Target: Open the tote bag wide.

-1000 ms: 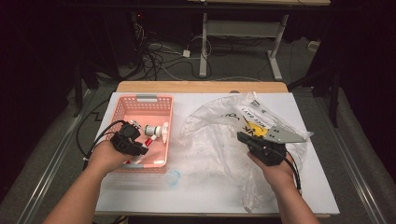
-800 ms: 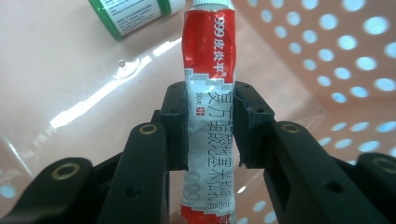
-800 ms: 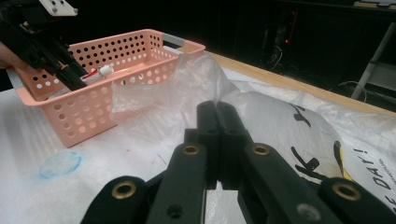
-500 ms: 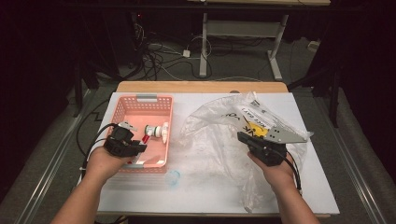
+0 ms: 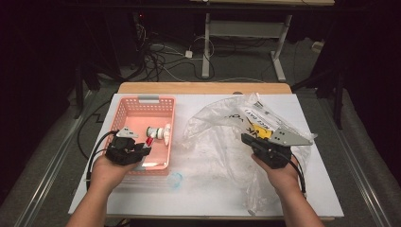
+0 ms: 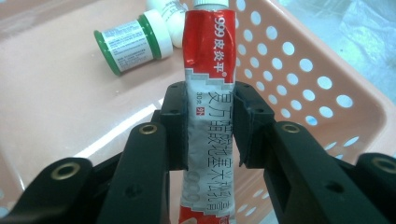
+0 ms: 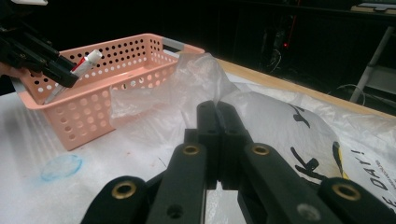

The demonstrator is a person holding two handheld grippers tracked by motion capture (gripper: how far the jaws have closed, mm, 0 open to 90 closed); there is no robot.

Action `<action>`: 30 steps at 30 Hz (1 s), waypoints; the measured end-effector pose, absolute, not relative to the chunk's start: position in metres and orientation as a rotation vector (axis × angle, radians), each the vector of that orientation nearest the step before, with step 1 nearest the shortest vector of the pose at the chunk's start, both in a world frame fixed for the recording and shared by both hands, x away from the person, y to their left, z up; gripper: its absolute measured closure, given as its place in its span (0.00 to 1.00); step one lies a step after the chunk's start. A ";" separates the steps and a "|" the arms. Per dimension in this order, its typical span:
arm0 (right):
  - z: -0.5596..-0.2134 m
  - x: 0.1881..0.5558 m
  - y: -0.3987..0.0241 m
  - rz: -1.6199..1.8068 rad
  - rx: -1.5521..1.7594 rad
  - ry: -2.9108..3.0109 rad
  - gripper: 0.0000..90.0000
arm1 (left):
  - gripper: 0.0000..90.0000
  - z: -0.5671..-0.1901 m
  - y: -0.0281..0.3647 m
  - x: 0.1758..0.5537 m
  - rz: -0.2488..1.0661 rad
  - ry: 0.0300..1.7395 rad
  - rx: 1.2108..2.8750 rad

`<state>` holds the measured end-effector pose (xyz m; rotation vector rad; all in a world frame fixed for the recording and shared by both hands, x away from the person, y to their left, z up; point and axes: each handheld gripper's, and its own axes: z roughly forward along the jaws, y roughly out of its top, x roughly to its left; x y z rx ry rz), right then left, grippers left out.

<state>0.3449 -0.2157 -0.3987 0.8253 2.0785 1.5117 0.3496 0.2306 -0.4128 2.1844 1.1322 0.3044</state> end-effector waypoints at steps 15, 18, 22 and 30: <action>-0.401 0.343 -0.211 1.495 0.818 2.094 1.00 | 0.75 -0.415 0.236 0.344 0.392 1.130 2.052; -0.401 0.344 -0.212 1.497 0.820 2.090 1.00 | 0.75 -0.410 0.237 0.343 0.394 1.121 2.034; -0.400 0.344 -0.213 1.498 0.826 2.086 1.00 | 0.75 -0.402 0.232 0.339 0.413 1.093 2.032; -0.399 0.344 -0.216 1.513 0.830 2.071 1.00 | 0.75 -0.382 0.219 0.336 0.415 1.034 2.015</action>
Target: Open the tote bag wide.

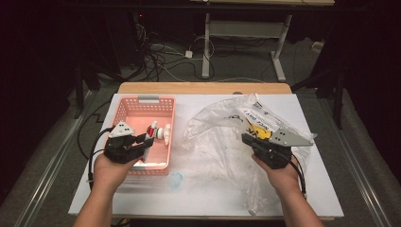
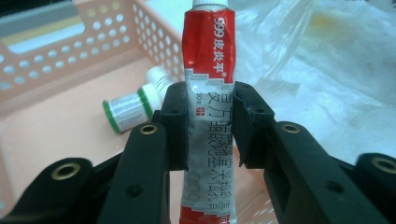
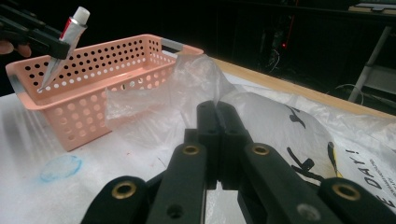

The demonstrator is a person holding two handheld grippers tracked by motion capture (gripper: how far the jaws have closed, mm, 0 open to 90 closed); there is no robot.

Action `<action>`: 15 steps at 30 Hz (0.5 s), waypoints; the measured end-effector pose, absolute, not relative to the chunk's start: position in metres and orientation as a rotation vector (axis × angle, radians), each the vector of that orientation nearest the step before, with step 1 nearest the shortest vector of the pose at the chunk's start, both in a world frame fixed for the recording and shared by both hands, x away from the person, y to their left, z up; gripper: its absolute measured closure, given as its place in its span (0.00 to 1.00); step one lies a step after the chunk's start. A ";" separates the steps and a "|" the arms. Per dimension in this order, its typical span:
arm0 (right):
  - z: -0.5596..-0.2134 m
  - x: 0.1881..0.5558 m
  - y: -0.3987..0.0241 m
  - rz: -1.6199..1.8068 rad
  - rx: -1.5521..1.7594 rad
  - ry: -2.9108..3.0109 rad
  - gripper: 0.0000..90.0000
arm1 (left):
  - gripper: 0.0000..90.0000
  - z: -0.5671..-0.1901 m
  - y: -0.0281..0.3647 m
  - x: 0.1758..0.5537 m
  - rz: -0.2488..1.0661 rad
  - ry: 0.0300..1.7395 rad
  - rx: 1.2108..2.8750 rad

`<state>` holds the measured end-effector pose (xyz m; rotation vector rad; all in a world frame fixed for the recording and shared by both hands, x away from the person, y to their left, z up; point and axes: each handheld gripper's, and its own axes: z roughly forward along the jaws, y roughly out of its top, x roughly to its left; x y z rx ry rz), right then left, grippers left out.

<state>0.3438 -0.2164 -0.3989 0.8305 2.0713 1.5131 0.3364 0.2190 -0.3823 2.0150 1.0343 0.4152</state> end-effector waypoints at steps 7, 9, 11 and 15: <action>-0.397 0.343 -0.217 1.521 0.831 2.066 1.00 | 0.75 -0.368 0.202 0.333 0.407 0.973 2.010; -0.396 0.343 -0.217 1.526 0.834 2.062 1.00 | 0.75 -0.366 0.197 0.332 0.397 0.957 2.006; -0.396 0.343 -0.217 1.527 0.833 2.061 1.00 | 0.75 -0.365 0.191 0.332 0.397 0.939 2.017; -0.396 0.343 -0.217 1.528 0.830 2.059 1.00 | 0.75 -0.365 0.180 0.331 0.385 0.916 2.023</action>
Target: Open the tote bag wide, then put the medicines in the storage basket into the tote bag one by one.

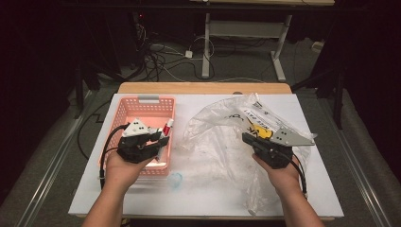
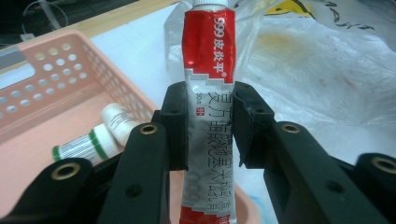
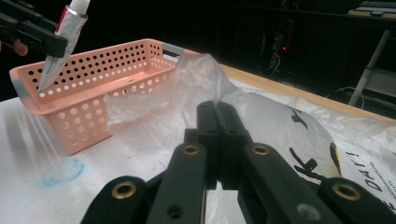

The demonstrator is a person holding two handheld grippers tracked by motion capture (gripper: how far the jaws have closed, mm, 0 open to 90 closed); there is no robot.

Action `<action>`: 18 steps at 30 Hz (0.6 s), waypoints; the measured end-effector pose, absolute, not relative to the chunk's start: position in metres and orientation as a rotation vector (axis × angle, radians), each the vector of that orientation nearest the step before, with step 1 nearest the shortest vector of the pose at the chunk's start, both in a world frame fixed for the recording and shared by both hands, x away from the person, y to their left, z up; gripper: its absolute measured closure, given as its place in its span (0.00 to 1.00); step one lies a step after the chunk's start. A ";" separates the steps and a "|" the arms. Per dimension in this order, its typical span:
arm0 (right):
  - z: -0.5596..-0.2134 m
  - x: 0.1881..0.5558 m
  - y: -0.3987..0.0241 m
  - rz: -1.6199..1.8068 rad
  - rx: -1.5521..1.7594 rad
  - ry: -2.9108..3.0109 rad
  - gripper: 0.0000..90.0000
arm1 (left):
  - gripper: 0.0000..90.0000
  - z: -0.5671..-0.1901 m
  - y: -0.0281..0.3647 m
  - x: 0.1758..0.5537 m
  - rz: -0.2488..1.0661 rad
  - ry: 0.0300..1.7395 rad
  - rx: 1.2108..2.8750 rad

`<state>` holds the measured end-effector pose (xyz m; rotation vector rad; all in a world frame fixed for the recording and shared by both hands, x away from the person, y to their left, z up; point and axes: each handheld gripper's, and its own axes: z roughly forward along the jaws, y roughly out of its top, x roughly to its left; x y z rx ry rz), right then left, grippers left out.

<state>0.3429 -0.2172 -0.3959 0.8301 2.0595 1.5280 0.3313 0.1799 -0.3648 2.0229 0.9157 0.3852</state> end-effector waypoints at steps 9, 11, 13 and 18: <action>-0.400 0.347 -0.218 1.510 0.851 2.066 1.00 | 0.75 -0.366 0.163 0.333 0.341 0.857 2.017; -0.399 0.348 -0.218 1.511 0.853 2.064 1.00 | 0.75 -0.367 0.157 0.332 0.332 0.837 2.016; -0.397 0.347 -0.217 1.509 0.842 2.057 1.00 | 0.75 -0.369 0.151 0.331 0.317 0.822 2.020; -0.395 0.347 -0.216 1.519 0.835 2.057 1.00 | 0.75 -0.373 0.138 0.328 0.292 0.795 2.039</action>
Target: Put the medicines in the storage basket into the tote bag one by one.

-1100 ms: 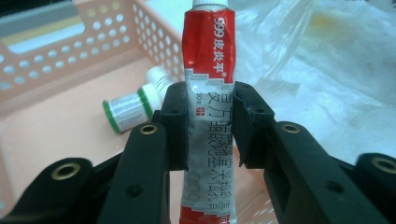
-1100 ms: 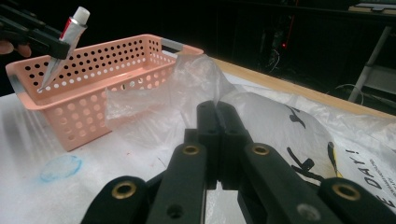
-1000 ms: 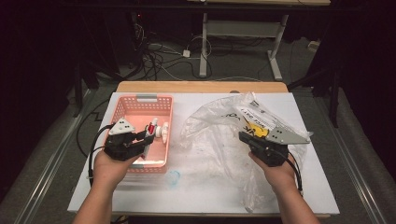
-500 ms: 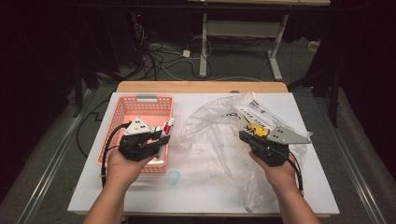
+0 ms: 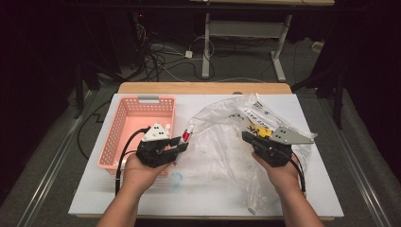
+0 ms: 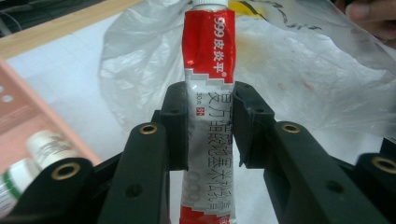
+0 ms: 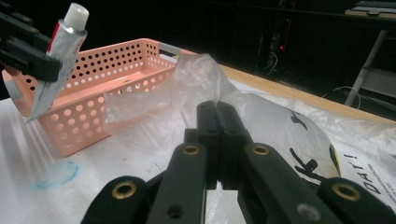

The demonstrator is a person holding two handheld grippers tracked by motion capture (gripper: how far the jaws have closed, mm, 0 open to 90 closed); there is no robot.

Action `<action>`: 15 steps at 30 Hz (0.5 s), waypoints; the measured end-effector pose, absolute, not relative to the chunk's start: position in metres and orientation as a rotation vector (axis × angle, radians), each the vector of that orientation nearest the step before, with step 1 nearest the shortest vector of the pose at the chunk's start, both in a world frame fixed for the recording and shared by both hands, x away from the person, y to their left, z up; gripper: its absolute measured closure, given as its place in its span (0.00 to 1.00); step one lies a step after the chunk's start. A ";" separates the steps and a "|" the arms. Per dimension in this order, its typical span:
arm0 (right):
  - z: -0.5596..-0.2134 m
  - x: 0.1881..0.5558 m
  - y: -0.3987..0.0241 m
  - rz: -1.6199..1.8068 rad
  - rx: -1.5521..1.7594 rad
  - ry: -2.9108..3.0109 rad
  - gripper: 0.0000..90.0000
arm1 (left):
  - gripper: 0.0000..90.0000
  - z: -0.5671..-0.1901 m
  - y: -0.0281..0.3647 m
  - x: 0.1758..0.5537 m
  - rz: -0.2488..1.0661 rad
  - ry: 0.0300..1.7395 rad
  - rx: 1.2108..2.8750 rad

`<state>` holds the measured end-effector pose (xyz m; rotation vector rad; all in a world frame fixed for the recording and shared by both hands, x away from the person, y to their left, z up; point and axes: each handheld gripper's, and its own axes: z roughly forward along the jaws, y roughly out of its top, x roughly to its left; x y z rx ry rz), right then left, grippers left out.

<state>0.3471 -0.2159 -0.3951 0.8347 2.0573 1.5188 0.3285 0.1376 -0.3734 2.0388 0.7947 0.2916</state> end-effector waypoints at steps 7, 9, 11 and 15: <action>-0.394 0.346 -0.214 1.525 0.820 2.059 1.00 | 0.75 -0.383 0.118 0.325 0.256 0.767 2.062; -0.394 0.345 -0.214 1.526 0.813 2.062 1.00 | 0.75 -0.387 0.113 0.324 0.252 0.759 2.075; -0.394 0.344 -0.214 1.527 0.806 2.062 1.00 | 0.75 -0.390 0.107 0.325 0.251 0.753 2.088; -0.394 0.343 -0.212 1.532 0.800 2.066 1.00 | 0.75 -0.398 0.094 0.326 0.233 0.740 2.118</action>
